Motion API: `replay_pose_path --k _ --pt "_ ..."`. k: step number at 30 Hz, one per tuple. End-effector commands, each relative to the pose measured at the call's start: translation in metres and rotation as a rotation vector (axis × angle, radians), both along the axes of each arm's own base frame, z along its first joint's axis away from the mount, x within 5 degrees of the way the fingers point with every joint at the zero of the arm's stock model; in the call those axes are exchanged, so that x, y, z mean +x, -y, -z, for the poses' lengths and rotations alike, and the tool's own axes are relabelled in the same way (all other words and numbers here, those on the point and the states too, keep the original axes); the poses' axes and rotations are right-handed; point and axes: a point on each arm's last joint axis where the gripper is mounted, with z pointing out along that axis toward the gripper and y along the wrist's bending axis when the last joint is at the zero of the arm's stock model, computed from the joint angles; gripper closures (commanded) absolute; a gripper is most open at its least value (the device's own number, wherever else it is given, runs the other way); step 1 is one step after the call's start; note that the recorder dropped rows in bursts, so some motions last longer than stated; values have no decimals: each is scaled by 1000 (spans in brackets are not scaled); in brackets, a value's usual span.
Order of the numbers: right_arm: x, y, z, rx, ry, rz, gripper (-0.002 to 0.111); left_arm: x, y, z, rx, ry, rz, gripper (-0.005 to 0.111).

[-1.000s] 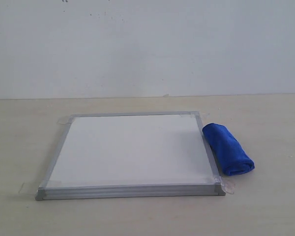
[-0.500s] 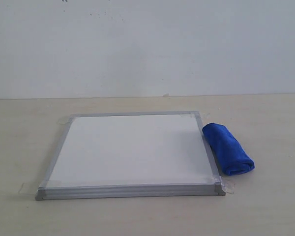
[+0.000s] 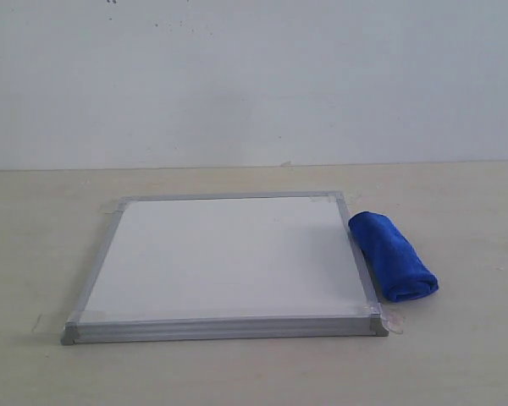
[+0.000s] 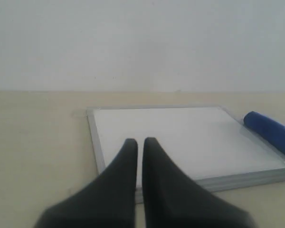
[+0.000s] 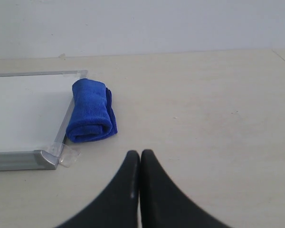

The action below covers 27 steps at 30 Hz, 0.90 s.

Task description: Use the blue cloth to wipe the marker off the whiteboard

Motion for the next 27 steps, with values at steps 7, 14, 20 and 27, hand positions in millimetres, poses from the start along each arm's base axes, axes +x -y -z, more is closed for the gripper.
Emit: replay_pose_path --k 7,14,20,27 --pt "0 1 -1 -6 16 7 108 1 4 6 19 25 40 103" --pt "0 1 -1 -6 16 7 108 -2 3 22 103 -134 41 103" --pt "0 1 -1 -6 16 7 108 -2 3 23 105 -147 41 103" --pt "0 1 -1 -6 16 7 108 -2 0 23 125 -150 -2 103"
